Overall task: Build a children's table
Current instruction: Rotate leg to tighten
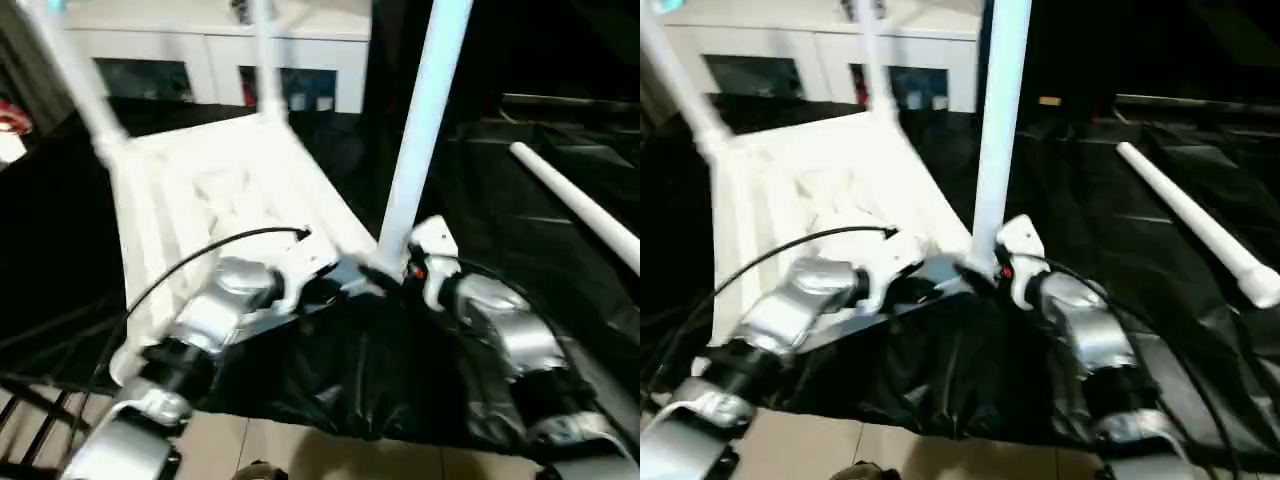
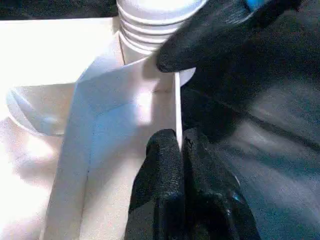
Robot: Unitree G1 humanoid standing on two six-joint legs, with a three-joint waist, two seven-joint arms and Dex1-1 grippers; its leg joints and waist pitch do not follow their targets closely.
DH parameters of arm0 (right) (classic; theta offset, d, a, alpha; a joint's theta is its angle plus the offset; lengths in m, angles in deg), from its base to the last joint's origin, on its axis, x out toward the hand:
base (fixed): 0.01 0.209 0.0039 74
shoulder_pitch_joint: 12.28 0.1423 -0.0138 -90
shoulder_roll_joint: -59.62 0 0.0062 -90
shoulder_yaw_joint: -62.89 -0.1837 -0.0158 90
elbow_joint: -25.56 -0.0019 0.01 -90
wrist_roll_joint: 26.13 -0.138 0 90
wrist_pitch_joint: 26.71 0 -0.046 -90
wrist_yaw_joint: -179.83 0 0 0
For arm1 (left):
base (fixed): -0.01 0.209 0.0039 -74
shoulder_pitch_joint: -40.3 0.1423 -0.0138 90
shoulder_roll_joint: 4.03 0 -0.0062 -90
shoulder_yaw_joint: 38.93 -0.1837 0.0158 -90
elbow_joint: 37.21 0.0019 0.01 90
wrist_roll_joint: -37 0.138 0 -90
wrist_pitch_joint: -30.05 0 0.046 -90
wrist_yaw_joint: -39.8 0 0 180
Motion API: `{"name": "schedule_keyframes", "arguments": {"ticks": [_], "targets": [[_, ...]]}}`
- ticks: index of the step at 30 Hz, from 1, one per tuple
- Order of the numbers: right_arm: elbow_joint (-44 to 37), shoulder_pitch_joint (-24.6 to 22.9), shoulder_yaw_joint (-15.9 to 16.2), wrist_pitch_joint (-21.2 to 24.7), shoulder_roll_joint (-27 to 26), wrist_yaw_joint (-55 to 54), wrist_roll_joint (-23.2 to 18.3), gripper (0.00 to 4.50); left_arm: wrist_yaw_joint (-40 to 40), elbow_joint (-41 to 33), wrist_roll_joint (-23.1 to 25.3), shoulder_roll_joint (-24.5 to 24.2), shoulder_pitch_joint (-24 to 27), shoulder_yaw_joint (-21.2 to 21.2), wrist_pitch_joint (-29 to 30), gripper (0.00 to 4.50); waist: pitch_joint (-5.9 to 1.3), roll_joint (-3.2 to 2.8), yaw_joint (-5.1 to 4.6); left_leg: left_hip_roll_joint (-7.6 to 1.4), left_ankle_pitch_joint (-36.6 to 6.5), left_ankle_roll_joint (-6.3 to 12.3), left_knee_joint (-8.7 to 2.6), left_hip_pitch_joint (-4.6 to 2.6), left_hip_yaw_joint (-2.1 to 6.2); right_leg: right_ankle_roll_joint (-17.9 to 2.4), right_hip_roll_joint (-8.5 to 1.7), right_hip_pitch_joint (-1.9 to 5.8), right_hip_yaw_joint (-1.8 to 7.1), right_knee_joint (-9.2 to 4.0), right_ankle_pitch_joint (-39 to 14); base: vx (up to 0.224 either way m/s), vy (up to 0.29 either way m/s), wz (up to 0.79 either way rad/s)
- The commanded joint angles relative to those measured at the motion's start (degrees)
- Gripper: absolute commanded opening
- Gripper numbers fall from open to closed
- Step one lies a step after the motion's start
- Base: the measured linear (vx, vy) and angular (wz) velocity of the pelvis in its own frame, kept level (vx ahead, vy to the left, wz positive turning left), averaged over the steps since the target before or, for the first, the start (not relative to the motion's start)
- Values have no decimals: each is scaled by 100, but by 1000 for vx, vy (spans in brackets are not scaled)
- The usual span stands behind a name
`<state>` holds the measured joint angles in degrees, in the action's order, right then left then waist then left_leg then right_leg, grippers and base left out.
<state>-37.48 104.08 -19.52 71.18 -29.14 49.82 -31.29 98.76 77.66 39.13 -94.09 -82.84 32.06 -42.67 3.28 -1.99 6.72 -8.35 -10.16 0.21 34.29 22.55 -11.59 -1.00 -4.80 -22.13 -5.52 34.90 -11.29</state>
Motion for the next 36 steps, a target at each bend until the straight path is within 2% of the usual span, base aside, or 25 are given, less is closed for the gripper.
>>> {"name": "schedule_keyframes", "arguments": {"ticks": [1,5,9,17,21,25,27,28,29,30,33,36], "targets": [[-273,-102,326,-51,22,531,-143,383,402,-443,-269,50,-91,-133,-300,0,-381,56,-5,-614,-1362,190,-453,-178,283,-1269,-599,199,407,-423,-1025,0,0,0],[-492,-198,453,8,279,1074,-218,383,777,-481,-293,-189,-31,-160,-364,0,-376,73,43,-619,-1354,198,-453,-175,279,-1248,-611,198,412,-426,-1101,0,0,0],[-582,-215,520,32,377,1358,-246,347,1057,-516,-368,-331,14,-175,-350,0,-376,79,108,-624,-1371,152,-452,-193,277,-1207,-621,178,414,-433,-1307,0,0,0],[-636,-222,596,39,471,1600,-255,277,1270,-524,-377,-448,77,-202,-389,0,-386,92,125,-621,-1270,140,-451,-177,280,-1238,-619,188,408,-405,-1153,0,0,0],[-683,-264,616,53,459,1631,-253,271,1272,-524,-367,-454,77,-200,-391,0,-388,104,133,-614,-1194,185,-438,-169,273,-1269,-623,194,406,-396,-1064,0,0,0],[-279,-201,428,-145,102,711,-10,270,566,-294,-237,-164,-80,-35,-246,0,-374,99,117,-616,-1299,115,-450,-169,285,-1233,-634,183,411,-418,-1289,0,0,0],[172,-36,266,-105,-158,-214,230,270,-116,-29,-86,109,-246,104,-141,0,-350,100,63,-599,-1496,-63,-462,-191,296,-1211,-643,162,413,-471,-1627,0,0,0],[321,17,201,-83,-253,-514,283,269,-350,55,-46,210,-303,158,-68,0,-347,113,60,-587,-1630,-123,-468,-199,315,-1126,-659,183,401,-506,-1909,0,0,0],[491,73,92,-83,-388,-903,312,269,-646,140,-4,345,-372,223,81,0,-356,93,62,-589,-1637,-146,-463,-195,319,-1094,-672,189,407,-501,-1943,0,0,0],[574,98,25,-85,-465,-1110,312,269,-805,178,13,421,-408,258,182,0,-340,97,19,-595,-1680,-191,-484,-187,332,-1077,-659,180,404,-515,-1966,0,0,0],[904,237,-322,76,-837,-2132,255,269,-1621,363,48,817,-554,463,531,0,-354,85,-56,-595,-1713,-233,-489,-209,328,-1131,-635,162,408,-502,-1690,0,0,0],[1082,308,-591,192,-1136,-2740,129,269,-2180,504,77,1114,-642,569,647,0,-385,88,-58,-567,-1391,-88,-452,-171,306,-1222,-643,210,412,-462,-1192,0,0,0]]}}
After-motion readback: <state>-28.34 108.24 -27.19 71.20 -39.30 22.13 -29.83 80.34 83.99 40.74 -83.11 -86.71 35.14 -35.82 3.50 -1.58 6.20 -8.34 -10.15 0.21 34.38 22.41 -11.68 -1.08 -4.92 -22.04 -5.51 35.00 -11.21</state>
